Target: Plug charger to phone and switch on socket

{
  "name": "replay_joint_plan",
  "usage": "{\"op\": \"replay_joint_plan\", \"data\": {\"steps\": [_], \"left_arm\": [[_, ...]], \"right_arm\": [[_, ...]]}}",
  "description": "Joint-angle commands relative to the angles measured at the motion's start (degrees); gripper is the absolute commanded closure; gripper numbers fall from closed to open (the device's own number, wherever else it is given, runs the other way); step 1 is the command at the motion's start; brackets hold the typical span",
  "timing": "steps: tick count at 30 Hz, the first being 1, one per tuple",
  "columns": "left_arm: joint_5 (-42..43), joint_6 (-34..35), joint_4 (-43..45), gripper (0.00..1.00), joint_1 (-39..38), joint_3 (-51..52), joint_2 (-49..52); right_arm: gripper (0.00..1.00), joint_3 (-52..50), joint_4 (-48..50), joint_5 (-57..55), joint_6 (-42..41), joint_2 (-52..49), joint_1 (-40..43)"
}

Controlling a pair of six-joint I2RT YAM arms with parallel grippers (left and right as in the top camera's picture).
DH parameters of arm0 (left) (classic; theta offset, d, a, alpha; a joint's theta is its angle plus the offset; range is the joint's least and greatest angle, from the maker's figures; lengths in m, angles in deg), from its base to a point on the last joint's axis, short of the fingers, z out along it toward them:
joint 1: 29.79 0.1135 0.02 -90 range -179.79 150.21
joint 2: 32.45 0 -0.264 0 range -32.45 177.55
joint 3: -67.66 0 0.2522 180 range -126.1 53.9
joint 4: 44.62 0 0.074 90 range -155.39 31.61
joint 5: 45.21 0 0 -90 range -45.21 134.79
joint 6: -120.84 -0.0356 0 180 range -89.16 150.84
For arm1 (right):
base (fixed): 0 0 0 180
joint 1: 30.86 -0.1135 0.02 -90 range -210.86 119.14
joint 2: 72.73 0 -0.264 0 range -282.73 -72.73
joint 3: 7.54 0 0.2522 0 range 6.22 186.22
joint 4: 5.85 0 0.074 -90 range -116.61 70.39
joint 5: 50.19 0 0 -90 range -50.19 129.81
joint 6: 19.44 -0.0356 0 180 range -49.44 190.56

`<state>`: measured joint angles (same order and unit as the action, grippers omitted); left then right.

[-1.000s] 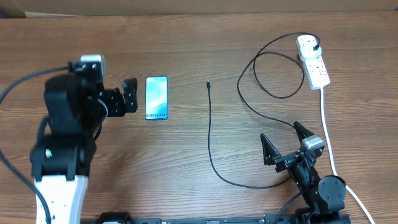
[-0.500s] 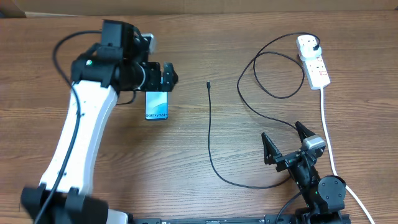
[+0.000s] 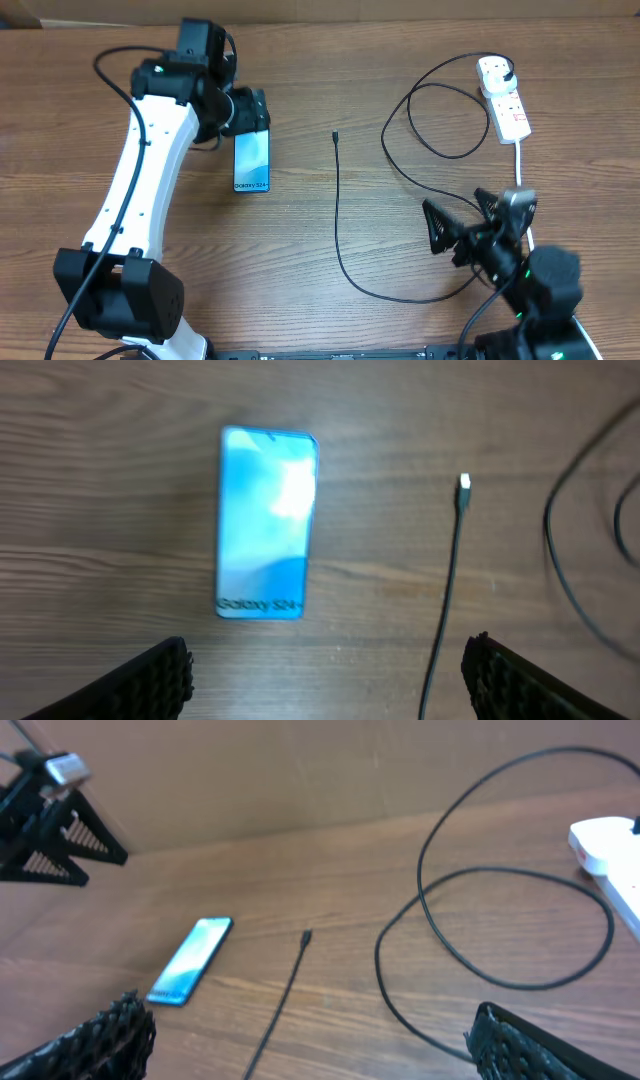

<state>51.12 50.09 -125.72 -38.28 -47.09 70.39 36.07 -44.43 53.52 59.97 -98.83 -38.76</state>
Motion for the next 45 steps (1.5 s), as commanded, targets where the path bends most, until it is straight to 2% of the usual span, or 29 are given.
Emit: {"op": "replay_joint_plan", "data": {"steps": [1, 4, 7, 11, 17, 23, 26, 29, 37, 45], "left_arm": [[-5.86, 2.67, -1.79, 0.16, 0.44, -4.42, 1.27], [-7.96, 2.69, -4.90, 0.18, 0.44, -7.58, 2.75], [-8.68, 2.64, -9.62, 0.17, 0.50, -12.76, 7.02], [-9.44, 1.99, -11.45, 0.20, -0.48, -15.78, 13.53], [-12.13, 3.10, -10.23, 0.18, -1.84, -15.74, 19.91], [-10.82, 3.04, -5.70, 0.14, -2.78, -15.69, 23.71], [-10.78, 3.08, -3.87, 0.07, -2.80, -15.34, 24.81], [-10.71, 3.13, -3.50, 0.05, -2.84, -15.17, 26.36], [-10.49, 3.93, -0.94, 0.07, -2.84, -11.63, 28.76], [-6.08, 3.89, 4.42, 0.09, -2.84, -3.23, 28.79]], "right_arm": [[0.00, 12.79, -5.84, 0.33, 3.04, -11.34, 0.15], [0.00, 26.14, -15.98, 0.37, 3.41, -22.14, 0.15], [0.00, 43.82, -30.10, 0.37, 3.41, -35.50, 0.15], [0.00, 56.54, -38.27, 0.72, 3.17, -47.52, 0.15], [0.00, 57.11, -38.69, 3.13, 3.41, -54.95, 0.15], [0.00, 57.02, -38.75, 3.08, 3.43, -56.33, 0.15], [0.00, 56.85, -38.73, 2.89, 3.58, -56.33, 0.15], [0.00, 56.63, -38.77, 2.89, 3.63, -56.33, 0.15], [0.00, 56.63, -38.77, 2.93, 3.58, -56.33, 0.15], [0.00, 56.61, -38.77, 2.91, 3.58, -56.33, 0.15]]}}
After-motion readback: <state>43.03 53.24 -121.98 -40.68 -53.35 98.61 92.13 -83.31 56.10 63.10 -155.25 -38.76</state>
